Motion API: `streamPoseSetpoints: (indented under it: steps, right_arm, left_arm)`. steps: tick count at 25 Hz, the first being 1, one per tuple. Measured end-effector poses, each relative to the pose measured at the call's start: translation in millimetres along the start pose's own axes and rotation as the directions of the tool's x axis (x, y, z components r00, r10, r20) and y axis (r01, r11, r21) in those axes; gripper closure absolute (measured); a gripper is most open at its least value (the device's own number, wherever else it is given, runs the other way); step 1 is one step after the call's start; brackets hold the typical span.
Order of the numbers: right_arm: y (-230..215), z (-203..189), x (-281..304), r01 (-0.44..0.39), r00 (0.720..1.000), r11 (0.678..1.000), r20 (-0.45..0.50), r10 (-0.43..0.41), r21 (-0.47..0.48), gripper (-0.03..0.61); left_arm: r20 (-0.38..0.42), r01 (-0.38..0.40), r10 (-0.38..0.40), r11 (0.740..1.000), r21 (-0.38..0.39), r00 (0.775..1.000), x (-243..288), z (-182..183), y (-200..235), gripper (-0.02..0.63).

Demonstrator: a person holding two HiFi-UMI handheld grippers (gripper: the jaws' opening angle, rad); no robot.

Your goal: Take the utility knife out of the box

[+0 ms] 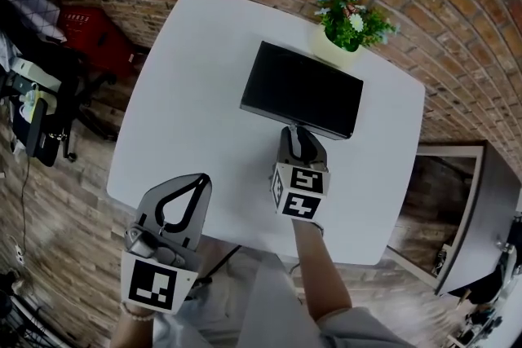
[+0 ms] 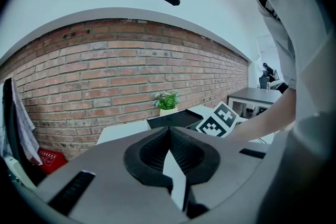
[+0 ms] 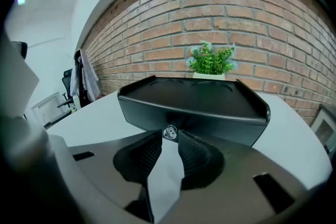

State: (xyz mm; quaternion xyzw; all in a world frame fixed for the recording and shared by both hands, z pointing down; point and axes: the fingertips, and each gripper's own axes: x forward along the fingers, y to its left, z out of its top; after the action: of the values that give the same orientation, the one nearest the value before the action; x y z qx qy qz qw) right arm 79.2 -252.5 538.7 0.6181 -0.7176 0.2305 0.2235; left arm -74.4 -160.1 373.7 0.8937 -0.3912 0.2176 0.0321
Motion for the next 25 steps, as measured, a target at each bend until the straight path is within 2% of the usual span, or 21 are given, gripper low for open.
streamPoseSetpoints:
  steps: [5,8,25]
  right_arm:
    - [0,0,3,0.012,1.0,0.999,0.012,-0.012,0.051,0.486]
    - [0,0,2,0.014,1.0,0.998,0.014,-0.015,0.058,0.488]
    - [15,-24,-26,0.016,1.0,0.996,-0.014,-0.015,0.087,0.488]
  left_arm:
    - [-0.006,0.011,-0.011,1.0,-0.009,1.0,0,-4,1,0.595]
    - [-0.009,0.018,-0.019,1.0,-0.024,1.0,2,-6,0,0.597]
    - [0.018,0.09,-0.09,0.996,0.002,0.996,9,-9,-12,0.597]
